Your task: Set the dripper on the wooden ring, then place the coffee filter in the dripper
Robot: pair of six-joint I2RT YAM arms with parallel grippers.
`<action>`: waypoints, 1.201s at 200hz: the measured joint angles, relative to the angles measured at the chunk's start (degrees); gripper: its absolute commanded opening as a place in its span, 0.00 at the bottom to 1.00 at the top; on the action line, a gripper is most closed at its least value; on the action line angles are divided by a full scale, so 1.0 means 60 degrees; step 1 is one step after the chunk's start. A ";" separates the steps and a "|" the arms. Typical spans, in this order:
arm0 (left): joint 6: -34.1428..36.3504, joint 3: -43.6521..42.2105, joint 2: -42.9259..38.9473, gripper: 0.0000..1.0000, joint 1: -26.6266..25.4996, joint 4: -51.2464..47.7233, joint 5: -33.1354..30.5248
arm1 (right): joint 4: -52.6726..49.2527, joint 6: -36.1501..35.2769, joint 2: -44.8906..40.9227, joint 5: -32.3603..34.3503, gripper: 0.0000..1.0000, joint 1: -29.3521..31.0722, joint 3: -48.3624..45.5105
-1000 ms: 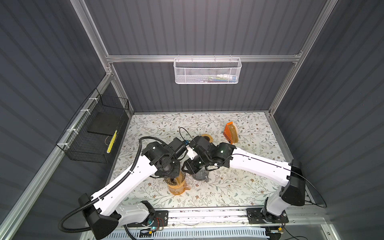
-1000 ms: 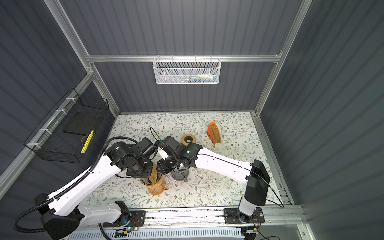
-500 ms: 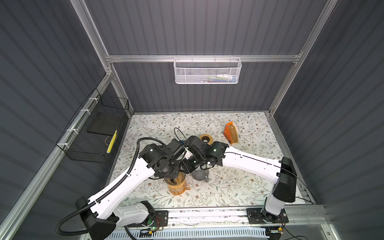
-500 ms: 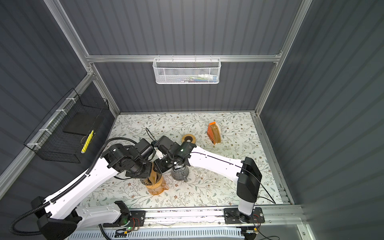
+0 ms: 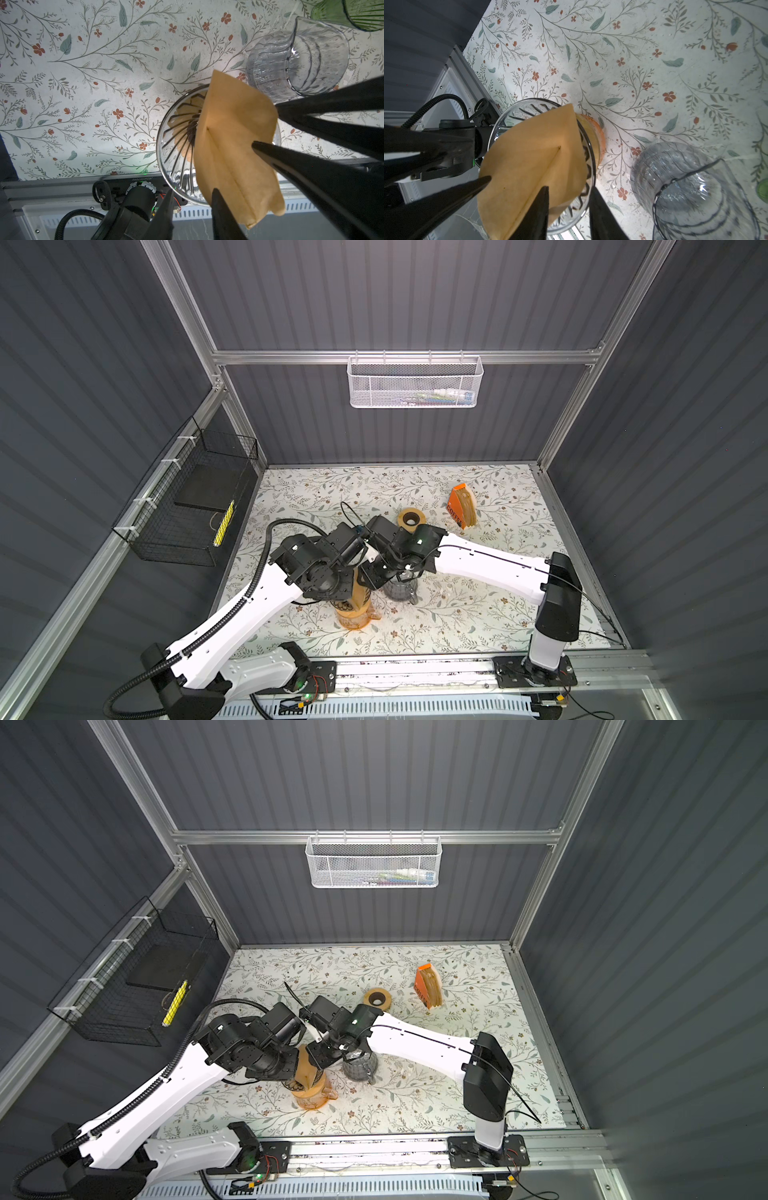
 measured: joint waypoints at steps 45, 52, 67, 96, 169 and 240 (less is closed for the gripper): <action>-0.0073 -0.0211 -0.0146 0.33 0.0000 0.0015 -0.0044 | -0.0106 -0.0066 0.0000 0.0219 0.35 0.0007 0.0033; -0.0095 -0.0248 -0.0175 0.32 0.0000 0.0018 -0.0044 | -0.0120 -0.0069 0.0000 0.0262 0.35 0.0007 0.0047; -0.0109 -0.0353 -0.0244 0.32 0.0000 0.0011 -0.0051 | -0.0135 -0.0087 0.0000 0.0328 0.35 0.0007 0.0066; -0.0186 -0.0565 -0.0372 0.32 0.0000 0.0018 -0.0084 | -0.0229 -0.0138 0.0000 0.0357 0.35 0.0011 0.0066; -0.0321 -0.0816 -0.0667 0.32 0.0000 0.0153 -0.0175 | -0.0321 -0.0146 0.0004 0.0393 0.35 0.0011 0.0087; -0.0397 -0.1202 -0.0725 0.31 0.0000 0.0295 -0.0189 | -0.0321 -0.0211 0.0011 0.0506 0.35 0.0011 0.0113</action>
